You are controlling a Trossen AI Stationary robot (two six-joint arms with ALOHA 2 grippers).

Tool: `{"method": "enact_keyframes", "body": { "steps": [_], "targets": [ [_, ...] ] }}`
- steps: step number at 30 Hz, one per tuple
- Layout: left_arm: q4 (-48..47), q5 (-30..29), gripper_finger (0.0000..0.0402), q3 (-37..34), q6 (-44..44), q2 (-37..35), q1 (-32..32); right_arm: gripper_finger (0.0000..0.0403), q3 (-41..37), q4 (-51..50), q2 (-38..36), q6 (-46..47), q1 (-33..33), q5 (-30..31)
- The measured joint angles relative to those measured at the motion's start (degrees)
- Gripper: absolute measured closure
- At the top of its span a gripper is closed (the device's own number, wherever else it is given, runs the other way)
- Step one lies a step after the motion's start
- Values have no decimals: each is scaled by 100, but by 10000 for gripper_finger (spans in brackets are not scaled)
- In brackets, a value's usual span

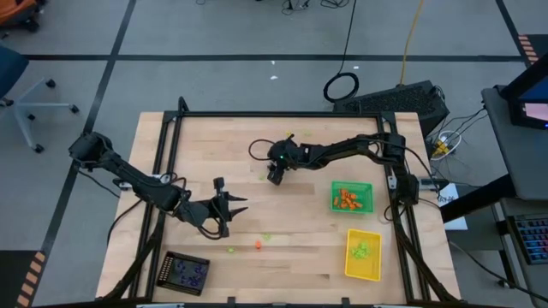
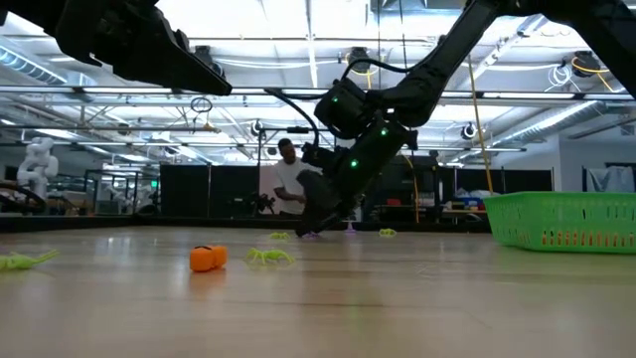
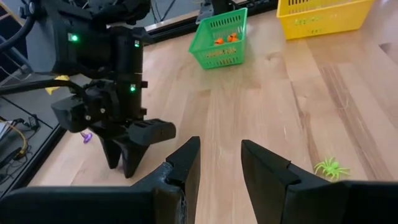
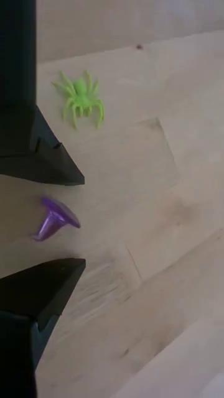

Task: Sort Halloween decoration
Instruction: Put the purple witch hat toy into the black bin

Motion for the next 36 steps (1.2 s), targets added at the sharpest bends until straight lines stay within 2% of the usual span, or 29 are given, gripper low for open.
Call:
{"method": "enact_keyframes", "body": {
  "steps": [12,20,26,30,36],
  "targets": [
    [-9,2,283,0,-2,0,-2,213,-8,-276,-131,316,427,-220],
    [-7,4,283,0,-2,0,-2,213,-22,-844,-514,-442,548,-537],
    [0,4,283,0,0,0,-2,213,-22,-730,-557,-667,570,-218],
    [2,4,283,0,-2,0,-2,213,-69,-641,-538,-421,594,-172],
    [4,7,283,0,-2,0,-2,213,-322,-372,-525,-23,732,446]
  ]
}}
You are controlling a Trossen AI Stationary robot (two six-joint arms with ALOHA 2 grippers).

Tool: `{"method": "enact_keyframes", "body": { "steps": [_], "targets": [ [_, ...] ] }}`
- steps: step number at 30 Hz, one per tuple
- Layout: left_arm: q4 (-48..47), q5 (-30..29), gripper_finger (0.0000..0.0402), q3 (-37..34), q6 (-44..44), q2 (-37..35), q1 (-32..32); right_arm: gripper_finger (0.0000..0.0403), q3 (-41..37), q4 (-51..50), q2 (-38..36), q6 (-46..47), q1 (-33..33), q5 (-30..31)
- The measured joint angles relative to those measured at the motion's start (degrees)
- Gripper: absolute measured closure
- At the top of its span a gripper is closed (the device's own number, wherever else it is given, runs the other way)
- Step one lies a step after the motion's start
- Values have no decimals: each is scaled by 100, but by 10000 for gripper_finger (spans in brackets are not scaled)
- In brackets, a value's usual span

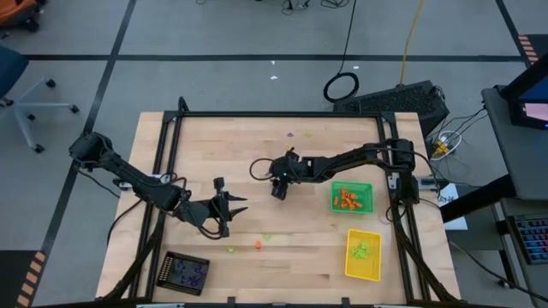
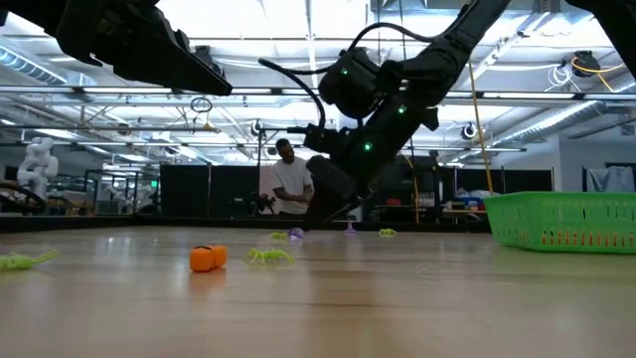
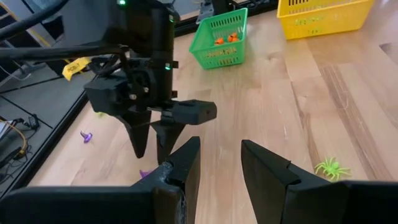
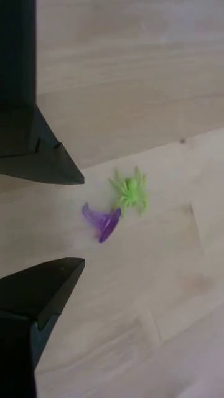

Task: Sort Halloween decoration
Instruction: Put the purple witch hat toy into the black bin

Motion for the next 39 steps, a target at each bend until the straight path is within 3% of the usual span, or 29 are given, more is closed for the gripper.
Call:
{"method": "enact_keyframes", "body": {
  "steps": [6,14,28,39],
  "targets": [
    [0,0,283,0,0,0,0,213,-210,721,-4,175,93,107],
    [24,0,283,0,0,0,0,213,-259,910,12,253,93,433],
    [40,2,283,2,0,0,0,214,-251,1639,643,253,102,689],
    [22,37,283,2,0,0,-2,281,-248,1604,669,37,93,682]
  ]
}}
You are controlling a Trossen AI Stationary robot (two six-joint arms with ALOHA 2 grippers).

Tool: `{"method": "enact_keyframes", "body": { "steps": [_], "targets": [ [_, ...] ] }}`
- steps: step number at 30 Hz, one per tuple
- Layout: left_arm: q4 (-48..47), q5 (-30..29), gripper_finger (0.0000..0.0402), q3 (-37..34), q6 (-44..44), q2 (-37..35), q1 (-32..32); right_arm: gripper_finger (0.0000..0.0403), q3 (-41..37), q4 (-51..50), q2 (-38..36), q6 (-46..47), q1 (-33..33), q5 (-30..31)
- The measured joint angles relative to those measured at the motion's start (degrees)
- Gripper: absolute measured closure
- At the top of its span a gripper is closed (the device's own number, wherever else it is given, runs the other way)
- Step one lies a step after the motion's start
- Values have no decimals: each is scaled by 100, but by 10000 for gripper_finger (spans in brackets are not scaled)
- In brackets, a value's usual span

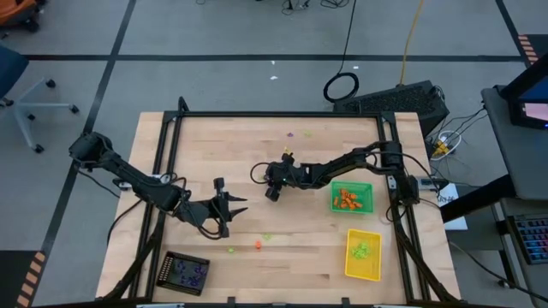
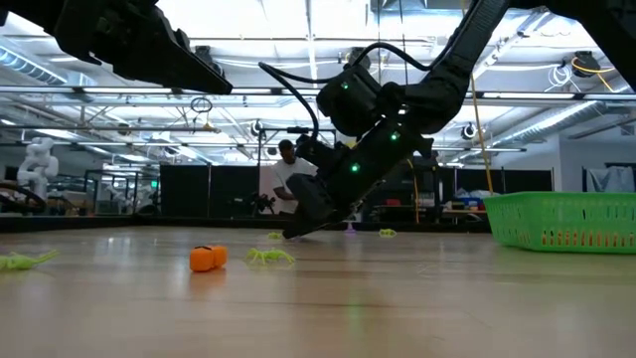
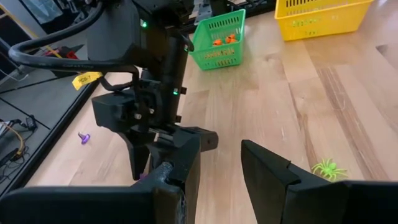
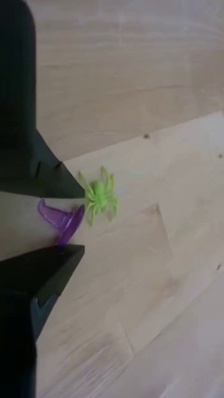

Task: Sort Halloween decoration
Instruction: Put the purple witch hat toy into the black bin

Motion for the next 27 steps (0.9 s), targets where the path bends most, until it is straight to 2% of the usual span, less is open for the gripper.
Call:
{"method": "enact_keyframes", "body": {
  "steps": [7,11,27],
  "targets": [
    [0,-2,283,0,0,0,0,338,0,-9,4,-16,-4,12],
    [0,-2,283,0,0,0,0,358,0,-9,4,-17,-15,56],
    [-2,-7,283,0,2,0,2,358,-20,-107,-242,-151,150,-2]
  ]
}}
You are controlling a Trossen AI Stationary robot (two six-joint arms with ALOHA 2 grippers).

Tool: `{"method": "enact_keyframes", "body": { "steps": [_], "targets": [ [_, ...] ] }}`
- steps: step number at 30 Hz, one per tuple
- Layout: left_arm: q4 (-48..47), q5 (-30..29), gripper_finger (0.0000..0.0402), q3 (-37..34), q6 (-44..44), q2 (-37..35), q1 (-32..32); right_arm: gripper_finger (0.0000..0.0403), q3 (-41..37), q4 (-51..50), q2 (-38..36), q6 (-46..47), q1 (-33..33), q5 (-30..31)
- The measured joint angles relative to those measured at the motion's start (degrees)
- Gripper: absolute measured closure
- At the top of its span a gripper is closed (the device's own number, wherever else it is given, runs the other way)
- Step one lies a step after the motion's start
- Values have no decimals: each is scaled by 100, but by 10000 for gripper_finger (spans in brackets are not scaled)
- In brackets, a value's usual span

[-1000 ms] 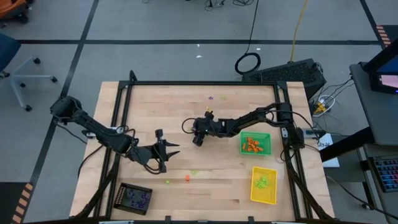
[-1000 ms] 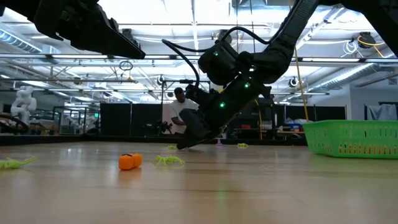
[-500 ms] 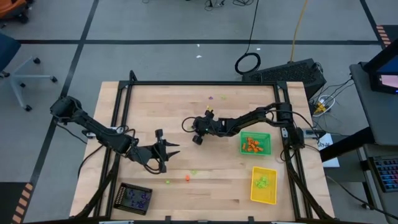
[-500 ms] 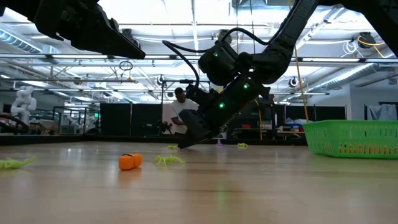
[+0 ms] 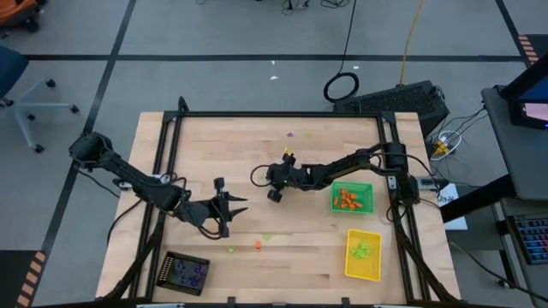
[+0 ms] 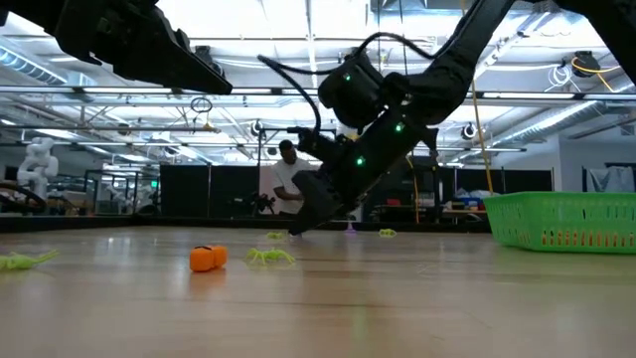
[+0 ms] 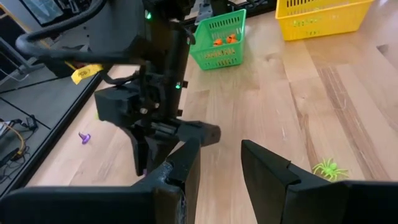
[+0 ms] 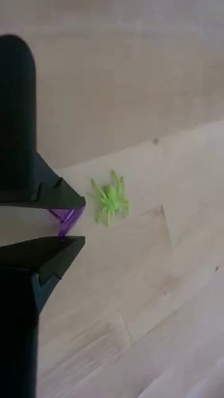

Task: Sort Halloween decoration
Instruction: Put the purple witch hat toy into the black bin

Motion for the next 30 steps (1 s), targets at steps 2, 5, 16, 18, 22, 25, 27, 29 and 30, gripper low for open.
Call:
{"method": "enact_keyframes", "body": {
  "steps": [2,5,16,18,22,25,27,29,30],
  "targets": [
    [-4,0,283,0,0,0,-2,358,-2,-43,-63,-13,49,-2],
    [-7,0,283,0,1,0,0,359,-2,-192,-201,-11,127,-56],
    [-36,-2,283,0,-4,2,-1,358,0,-829,-528,196,396,87],
    [-31,-2,283,0,-7,2,-1,356,7,-780,-469,214,383,205],
    [4,-2,283,0,-7,2,-2,333,8,-769,-443,203,381,123],
    [24,-4,283,0,-8,2,-2,304,9,-779,-421,37,373,-157],
    [25,-3,283,0,-9,2,-1,287,11,-724,-316,-109,369,-244],
    [26,-4,283,0,-9,2,0,275,10,-720,-196,-209,370,-237],
    [26,-4,283,0,-9,2,-2,271,14,-624,-144,-260,365,-219]
  ]
}}
